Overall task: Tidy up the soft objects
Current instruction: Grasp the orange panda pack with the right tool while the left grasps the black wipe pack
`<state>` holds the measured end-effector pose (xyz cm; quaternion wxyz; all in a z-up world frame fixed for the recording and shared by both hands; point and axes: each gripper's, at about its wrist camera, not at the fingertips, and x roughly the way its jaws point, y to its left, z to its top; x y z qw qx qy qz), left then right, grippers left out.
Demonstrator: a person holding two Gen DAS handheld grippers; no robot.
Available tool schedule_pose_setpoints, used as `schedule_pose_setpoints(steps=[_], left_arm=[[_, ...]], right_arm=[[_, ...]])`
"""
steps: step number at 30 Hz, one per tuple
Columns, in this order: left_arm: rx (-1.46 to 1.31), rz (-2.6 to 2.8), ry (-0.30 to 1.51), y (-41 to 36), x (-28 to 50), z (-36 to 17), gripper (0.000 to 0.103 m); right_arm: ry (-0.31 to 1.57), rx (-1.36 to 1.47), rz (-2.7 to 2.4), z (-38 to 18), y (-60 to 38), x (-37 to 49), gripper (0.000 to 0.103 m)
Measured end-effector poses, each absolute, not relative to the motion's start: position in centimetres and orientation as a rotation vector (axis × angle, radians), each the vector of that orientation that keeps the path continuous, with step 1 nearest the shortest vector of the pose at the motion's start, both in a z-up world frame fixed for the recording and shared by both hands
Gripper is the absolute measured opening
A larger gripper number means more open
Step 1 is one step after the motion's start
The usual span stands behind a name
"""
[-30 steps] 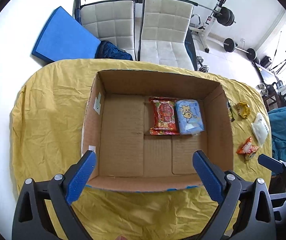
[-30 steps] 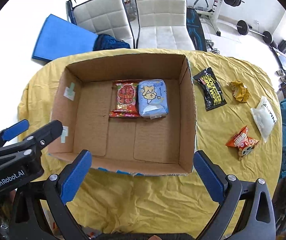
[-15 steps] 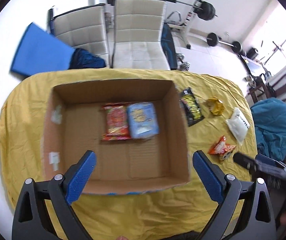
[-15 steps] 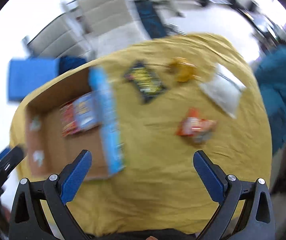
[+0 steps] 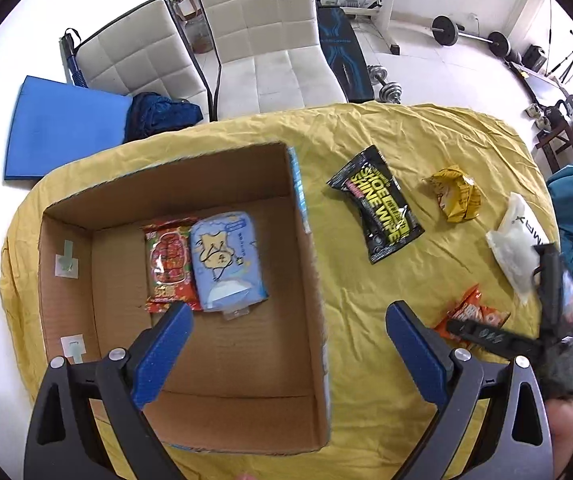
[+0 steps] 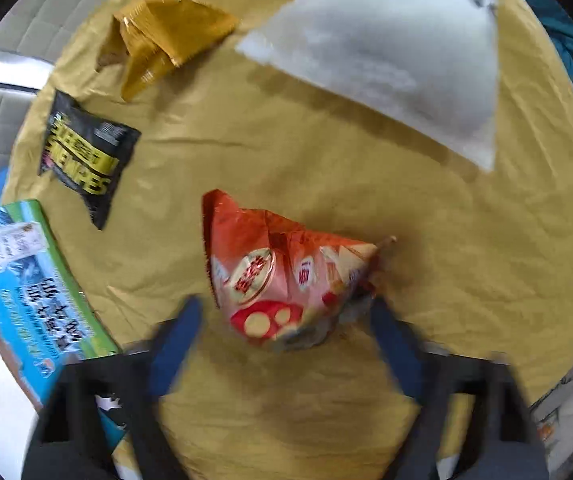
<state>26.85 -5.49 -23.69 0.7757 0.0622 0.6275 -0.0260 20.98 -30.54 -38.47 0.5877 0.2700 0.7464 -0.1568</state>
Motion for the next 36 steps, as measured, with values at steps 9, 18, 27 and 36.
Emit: schedule_pose_setpoints(steps=[9,18,27,36], left_arm=[[0.096,-0.140,1.359,-10.5,29.7,-22.7,0.099],[0.075,-0.136,1.571,-15.8,37.4,-31.4,0.096],[0.017,-0.038,1.805,-15.4,42.2,-41.6,0.083],[-0.066,-0.028,1.787,-15.4,44.0,-42.2,0.061]], right_arm=[[1.721,0.468,-0.231,-35.6,-32.2,22.0,0.062],[1.706,0.316,-0.157,-33.7,-35.3,28.6,0.062],[1.732,0.344,-0.107,-35.2,-36.6,32.0,0.060],[1.731,0.353,-0.105,-36.6,-35.1,30.9,0.059]])
